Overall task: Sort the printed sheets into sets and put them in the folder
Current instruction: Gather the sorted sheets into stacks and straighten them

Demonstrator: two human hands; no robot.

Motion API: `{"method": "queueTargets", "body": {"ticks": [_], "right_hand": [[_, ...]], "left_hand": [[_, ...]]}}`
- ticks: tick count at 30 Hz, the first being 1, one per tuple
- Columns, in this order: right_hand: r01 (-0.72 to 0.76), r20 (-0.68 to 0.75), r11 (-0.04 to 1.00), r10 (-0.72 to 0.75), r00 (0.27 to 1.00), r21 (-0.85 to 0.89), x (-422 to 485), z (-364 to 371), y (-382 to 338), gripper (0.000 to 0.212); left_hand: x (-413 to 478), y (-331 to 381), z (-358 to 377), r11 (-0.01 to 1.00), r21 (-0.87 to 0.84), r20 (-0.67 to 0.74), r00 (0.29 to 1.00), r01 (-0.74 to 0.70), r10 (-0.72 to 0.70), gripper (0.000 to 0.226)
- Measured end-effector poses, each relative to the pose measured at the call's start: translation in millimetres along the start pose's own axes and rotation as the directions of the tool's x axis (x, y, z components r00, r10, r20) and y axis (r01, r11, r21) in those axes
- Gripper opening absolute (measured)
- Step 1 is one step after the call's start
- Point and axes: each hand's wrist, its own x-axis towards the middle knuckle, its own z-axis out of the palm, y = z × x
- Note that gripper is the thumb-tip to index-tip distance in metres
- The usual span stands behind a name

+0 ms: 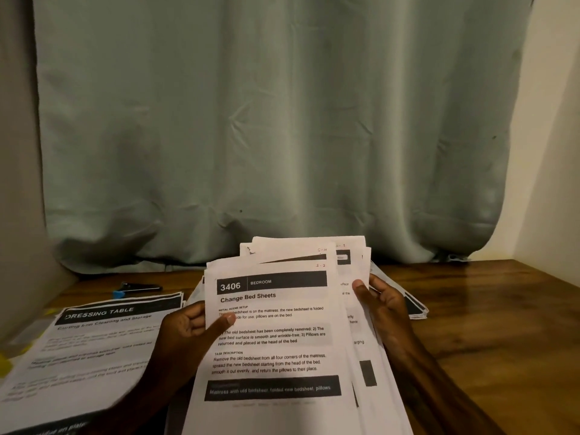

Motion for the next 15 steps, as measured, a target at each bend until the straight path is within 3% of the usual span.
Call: {"method": "queueTargets", "body": {"ticks": [2,4,8,15], "right_hand": [[-0.03,0.017,0.999,0.03,0.999,-0.036,-2.4,-1.6,-3.2,0.073],[-0.03,0.015,0.995,0.032,0.999,-0.091,-6.6,-2.8,-7.3,0.085],[-0.044,-0.046,0.981,0.036,0.998,-0.19,-8.2,-10.6,-7.1,0.037],[-0.194,-0.004,0.924,0.204,0.979,-0.329,-3.7,-44.0,-13.3,0.026]], "left_hand": [[-1.6,-0.3,1.0,1.0,0.005,0.038,0.999,-0.01,0.01,0.032],[-3.7,-0.7,2.4,0.999,0.021,0.063,0.998,-0.025,0.023,0.031],[-6.8,-1.8,5.1,0.998,0.051,0.083,0.996,-0.037,0.033,0.03],[-5.7,-5.2,3.9,0.991,0.125,0.093,0.995,-0.041,0.03,0.026]]}}
